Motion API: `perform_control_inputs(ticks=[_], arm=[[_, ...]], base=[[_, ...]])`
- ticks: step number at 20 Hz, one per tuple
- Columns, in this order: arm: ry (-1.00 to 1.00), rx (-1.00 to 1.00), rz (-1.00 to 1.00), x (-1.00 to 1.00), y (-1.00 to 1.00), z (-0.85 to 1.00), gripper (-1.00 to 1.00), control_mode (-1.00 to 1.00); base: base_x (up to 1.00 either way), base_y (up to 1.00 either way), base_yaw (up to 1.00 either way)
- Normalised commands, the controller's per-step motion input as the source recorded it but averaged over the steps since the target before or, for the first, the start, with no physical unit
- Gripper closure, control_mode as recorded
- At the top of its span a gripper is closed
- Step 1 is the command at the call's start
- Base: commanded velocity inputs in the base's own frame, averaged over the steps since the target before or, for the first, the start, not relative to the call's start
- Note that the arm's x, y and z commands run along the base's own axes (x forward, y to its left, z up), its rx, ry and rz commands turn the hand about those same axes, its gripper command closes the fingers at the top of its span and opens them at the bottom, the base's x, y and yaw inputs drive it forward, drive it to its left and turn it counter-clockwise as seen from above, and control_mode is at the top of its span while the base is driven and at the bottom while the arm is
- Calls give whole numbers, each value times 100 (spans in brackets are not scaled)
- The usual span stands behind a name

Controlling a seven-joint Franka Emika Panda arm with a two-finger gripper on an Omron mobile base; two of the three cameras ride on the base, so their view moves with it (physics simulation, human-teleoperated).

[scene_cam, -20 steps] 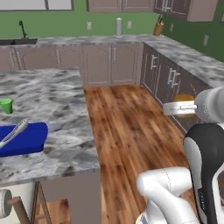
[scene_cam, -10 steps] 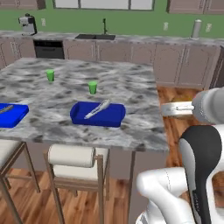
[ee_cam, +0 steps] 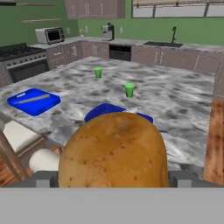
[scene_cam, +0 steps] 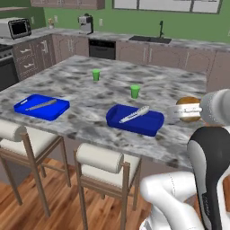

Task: Gather the potato and onion from the fridge and place them on a tray on the dining counter. Then gather the steak and chicken drumstick from the fridge and place them on the other tray.

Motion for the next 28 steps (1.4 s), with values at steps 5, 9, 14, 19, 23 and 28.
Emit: perform_control_inputs(ticks=[5,9,14,19,23,28], arm=[[0,0,0,0,0,0,100,100],[0,0,0,0,0,0,100,100],[14,2,11,40,1,-22,100,-100],[28,3,22,100,-1,-63,100,-100],[22,-2,3,100,0,-58,100,-100],[4,-2,0,91,0,-51,100,-100]], base=[[100,-14,15],[97,0,35],[60,2,19],[0,0,0],[0,0,0],[0,0,0]])
